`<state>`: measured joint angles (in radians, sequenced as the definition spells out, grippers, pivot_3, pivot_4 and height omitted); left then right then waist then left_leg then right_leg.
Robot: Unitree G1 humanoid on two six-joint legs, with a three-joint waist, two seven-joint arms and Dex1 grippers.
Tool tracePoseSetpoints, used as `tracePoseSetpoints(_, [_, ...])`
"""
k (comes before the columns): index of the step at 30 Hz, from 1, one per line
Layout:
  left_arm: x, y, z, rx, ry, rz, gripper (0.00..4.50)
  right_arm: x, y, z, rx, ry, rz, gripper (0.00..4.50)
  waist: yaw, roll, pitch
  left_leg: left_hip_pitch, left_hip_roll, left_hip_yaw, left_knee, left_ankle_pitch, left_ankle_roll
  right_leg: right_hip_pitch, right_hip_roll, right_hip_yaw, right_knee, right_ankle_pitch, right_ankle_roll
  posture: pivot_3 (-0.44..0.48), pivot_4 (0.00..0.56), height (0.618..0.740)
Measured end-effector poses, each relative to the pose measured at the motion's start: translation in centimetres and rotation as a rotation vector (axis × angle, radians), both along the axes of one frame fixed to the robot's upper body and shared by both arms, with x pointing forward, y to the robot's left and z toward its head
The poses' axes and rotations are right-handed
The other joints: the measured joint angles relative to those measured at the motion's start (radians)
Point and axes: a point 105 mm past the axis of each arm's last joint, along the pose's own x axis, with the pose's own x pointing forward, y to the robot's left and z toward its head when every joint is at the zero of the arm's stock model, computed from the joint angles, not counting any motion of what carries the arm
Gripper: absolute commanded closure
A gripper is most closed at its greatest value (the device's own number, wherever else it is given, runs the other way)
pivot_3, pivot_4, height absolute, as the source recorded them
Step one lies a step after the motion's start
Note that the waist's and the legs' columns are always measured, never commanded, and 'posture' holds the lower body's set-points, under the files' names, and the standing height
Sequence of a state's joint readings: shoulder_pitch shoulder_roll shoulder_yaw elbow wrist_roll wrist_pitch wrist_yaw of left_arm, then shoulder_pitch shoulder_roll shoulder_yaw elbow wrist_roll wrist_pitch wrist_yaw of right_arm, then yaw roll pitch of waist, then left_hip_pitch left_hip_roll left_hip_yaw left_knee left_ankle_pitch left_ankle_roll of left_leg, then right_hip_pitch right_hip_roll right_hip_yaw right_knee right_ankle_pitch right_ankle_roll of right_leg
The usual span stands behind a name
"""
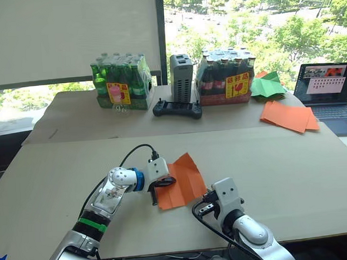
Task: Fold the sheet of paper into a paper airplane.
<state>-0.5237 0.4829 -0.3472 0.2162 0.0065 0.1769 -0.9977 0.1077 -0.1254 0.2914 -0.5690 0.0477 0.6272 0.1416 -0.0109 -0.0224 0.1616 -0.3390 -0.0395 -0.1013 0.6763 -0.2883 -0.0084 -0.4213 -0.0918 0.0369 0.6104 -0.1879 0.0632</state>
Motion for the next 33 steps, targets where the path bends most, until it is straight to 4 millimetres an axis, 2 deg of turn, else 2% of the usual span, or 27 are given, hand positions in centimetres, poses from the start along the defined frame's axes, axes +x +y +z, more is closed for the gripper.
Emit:
tracePoseSetpoints(7, [-0.1, 0.5, -0.1, -0.001, -0.003, 0.017, 4.50, 1.4, 3.9, 2.3, 0.001, -0.105, 0.254, 4.48, -0.007, 0.000, 0.000, 0.001, 0.001, 0.000, -0.001, 0.000, 0.000, 0.000, 0.001, 0.000, 0.000, 0.000, -0.001, 0.000, 0.150, 0.723])
tracePoseSetpoints(10, [-0.1, 1.0, 0.2, -0.004, -0.016, 0.042, 4.50, 1.7, 5.5, 2.1, -0.031, -0.098, 0.366, 4.48, -0.010, 0.000, 0.000, 0.001, 0.001, 0.000, -0.001, 0.000, 0.000, -0.001, 0.001, 0.000, 0.000, 0.000, -0.001, 0.000, 0.150, 0.723])
tracePoseSetpoints(13, [-0.1, 1.8, 0.3, -0.008, -0.023, 0.080, 4.50, 2.0, 6.2, 1.1, -0.084, -0.073, 0.442, 4.48, -0.017, 0.000, 0.000, 0.001, 0.001, 0.000, -0.001, 0.000, 0.000, -0.002, 0.001, 0.000, 0.000, 0.000, -0.001, 0.000, 0.150, 0.723])
tracePoseSetpoints(17, [-0.3, 5.3, 0.7, 0.009, -0.029, 0.217, 4.50, 3.2, 6.3, -0.8, -0.163, -0.002, 0.498, 4.48, -0.038, 0.000, 0.001, 0.002, 0.003, 0.000, -0.004, 0.000, 0.000, -0.003, 0.003, 0.000, 0.001, -0.001, -0.003, 0.000, 0.150, 0.723])
tracePoseSetpoints(21, [-1.2, 8.7, 0.9, -0.014, 0.002, 0.354, 4.50, 3.8, 6.9, -0.7, -0.190, -0.009, 0.559, 4.48, -0.041, 0.000, 0.001, 0.002, 0.004, -0.001, -0.009, 0.000, 0.000, -0.005, 0.004, 0.000, 0.001, -0.001, -0.006, 0.000, 0.150, 0.723])
tracePoseSetpoints(24, [-1.6, 9.8, 1.4, -0.058, 0.038, 0.420, 4.50, 3.7, 7.0, -0.8, -0.199, -0.011, 0.574, 4.48, -0.035, 0.000, 0.001, 0.002, 0.003, -0.001, -0.009, 0.000, 0.000, -0.006, 0.003, 0.000, 0.001, -0.001, -0.007, 0.000, 0.150, 0.723])
tracePoseSetpoints(26, [-1.6, 9.5, 2.7, -0.129, 0.042, 0.432, 4.50, 3.8, 7.0, -0.8, -0.207, -0.012, 0.583, 4.48, -0.034, -0.001, 0.001, 0.002, 0.003, -0.001, -0.009, 0.000, 0.000, -0.005, 0.003, 0.000, 0.001, 0.000, -0.007, 0.000, 0.150, 0.723])
tracePoseSetpoints(29, [-1.8, 7.8, 4.6, -0.241, 0.046, 0.396, 4.50, 3.8, 7.1, -0.7, -0.212, -0.013, 0.597, 4.48, -0.032, -0.001, 0.001, 0.002, 0.002, -0.001, -0.009, 0.000, 0.000, -0.005, 0.002, 0.000, 0.000, 0.000, -0.006, 0.000, 0.150, 0.723])
tracePoseSetpoints(31, [-1.9, 6.7, 4.5, -0.289, 0.078, 0.379, 4.50, 3.9, 7.1, -0.7, -0.215, -0.006, 0.596, 4.48, -0.033, -0.001, 0.001, 0.002, 0.002, -0.001, -0.009, 0.000, 0.000, -0.005, 0.002, 0.000, 0.001, 0.000, -0.008, 0.000, 0.150, 0.723])
tracePoseSetpoints(33, [-2.1, 5.9, 3.6, -0.272, 0.107, 0.358, 4.50, 3.9, 7.0, -0.7, -0.216, 0.002, 0.594, 4.48, -0.037, -0.001, 0.001, 0.002, 0.002, 0.000, -0.009, 0.000, 0.000, -0.005, 0.003, 0.000, 0.001, 0.002, -0.010, 0.000, 0.150, 0.723])
